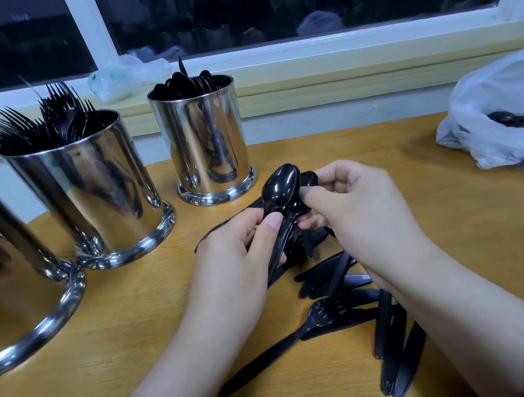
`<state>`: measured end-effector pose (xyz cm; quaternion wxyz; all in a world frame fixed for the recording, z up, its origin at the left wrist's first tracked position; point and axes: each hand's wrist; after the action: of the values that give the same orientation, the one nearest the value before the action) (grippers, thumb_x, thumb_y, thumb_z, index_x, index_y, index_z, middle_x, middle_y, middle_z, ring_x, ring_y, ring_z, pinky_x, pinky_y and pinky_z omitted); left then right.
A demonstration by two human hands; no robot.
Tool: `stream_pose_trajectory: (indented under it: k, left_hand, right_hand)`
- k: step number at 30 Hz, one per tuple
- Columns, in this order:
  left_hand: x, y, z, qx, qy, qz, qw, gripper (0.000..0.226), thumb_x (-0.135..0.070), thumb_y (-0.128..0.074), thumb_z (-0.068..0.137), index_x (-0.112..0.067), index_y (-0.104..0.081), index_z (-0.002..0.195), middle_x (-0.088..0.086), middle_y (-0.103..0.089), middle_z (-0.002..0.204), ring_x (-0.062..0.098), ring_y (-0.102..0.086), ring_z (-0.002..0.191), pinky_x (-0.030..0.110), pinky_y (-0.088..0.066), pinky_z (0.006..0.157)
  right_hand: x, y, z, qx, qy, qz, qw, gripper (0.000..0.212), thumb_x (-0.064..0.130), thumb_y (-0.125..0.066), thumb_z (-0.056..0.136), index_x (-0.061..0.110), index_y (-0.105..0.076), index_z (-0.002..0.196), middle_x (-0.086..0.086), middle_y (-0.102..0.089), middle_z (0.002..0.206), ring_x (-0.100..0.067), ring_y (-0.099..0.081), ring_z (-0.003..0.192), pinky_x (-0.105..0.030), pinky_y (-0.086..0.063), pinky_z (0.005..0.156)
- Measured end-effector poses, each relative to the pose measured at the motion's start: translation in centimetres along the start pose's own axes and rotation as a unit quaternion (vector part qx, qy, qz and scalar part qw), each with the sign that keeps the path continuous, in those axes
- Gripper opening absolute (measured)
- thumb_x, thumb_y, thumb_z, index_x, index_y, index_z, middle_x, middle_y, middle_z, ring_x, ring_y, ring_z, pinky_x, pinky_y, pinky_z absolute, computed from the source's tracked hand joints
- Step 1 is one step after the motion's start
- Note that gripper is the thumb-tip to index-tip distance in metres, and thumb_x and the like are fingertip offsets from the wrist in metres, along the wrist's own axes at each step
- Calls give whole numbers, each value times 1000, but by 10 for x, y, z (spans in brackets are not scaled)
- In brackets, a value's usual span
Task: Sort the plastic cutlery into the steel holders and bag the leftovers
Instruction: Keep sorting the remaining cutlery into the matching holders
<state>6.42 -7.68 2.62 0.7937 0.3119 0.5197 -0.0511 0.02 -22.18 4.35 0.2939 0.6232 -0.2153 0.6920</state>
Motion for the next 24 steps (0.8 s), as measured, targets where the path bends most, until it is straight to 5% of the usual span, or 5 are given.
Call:
stream_pose_trajectory:
  k: [7, 12, 17, 21, 24]
  left_hand:
    - [-1, 1, -1, 20, -15, 20, 999, 9, -44, -64, 93, -38, -68, 89, -7, -71, 68, -3, -55, 53, 11, -38, 53]
    - [5, -1, 2, 64, 15, 9, 998, 22, -39, -54, 103, -37, -59, 82, -6, -63, 61, 13, -60, 46, 30, -51, 53]
    - [11, -4, 5, 46, 50, -39, 997, 31, -44, -49, 104, -18, -65, 97, -9, -49, 60, 9, -38, 47, 33, -33, 53]
    - [10, 2, 5, 8, 76, -112, 991, 46, -52, -58, 96, -6, -62, 101, -1, -44, 67, 15, -35, 54, 36, -31, 56]
    - [10, 4, 5, -10, 66, -128, 990, 34, -51, -63, 93, -17, -62, 91, 1, -45, 70, 15, -36, 56, 36, -33, 57]
  right_hand:
    - [0, 2, -1, 4, 21, -14, 1000, 2, 12, -71, 92, 13, -72, 91, 3, -73, 77, -6, -65, 54, -23, -52, 61]
    - [1, 2, -1, 42, 22, 30, 998, 3, 8, -70, 94, 7, -72, 95, -10, -74, 90, -21, -74, 69, -30, -60, 69]
    - [0, 1, -1, 81, 7, 49, 995, 10, 12, -65, 97, 15, -74, 102, -4, -74, 89, -19, -75, 77, -33, -62, 75]
    - [4, 23, 15, -24, 61, -59, 996, 15, 21, -60, 100, 21, -74, 99, 3, -74, 87, -9, -69, 69, -30, -61, 66]
    - [2, 45, 27, -69, 118, -206, 969, 12, 26, -62, 99, 25, -73, 94, 8, -70, 78, -1, -57, 59, -20, -49, 61]
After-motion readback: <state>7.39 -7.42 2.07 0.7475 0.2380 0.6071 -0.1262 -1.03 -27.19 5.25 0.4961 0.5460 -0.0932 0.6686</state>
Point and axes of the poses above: each hand's wrist, its own z-axis towards the middle knuckle, its own y-axis out of the back of the hand, x = y × z
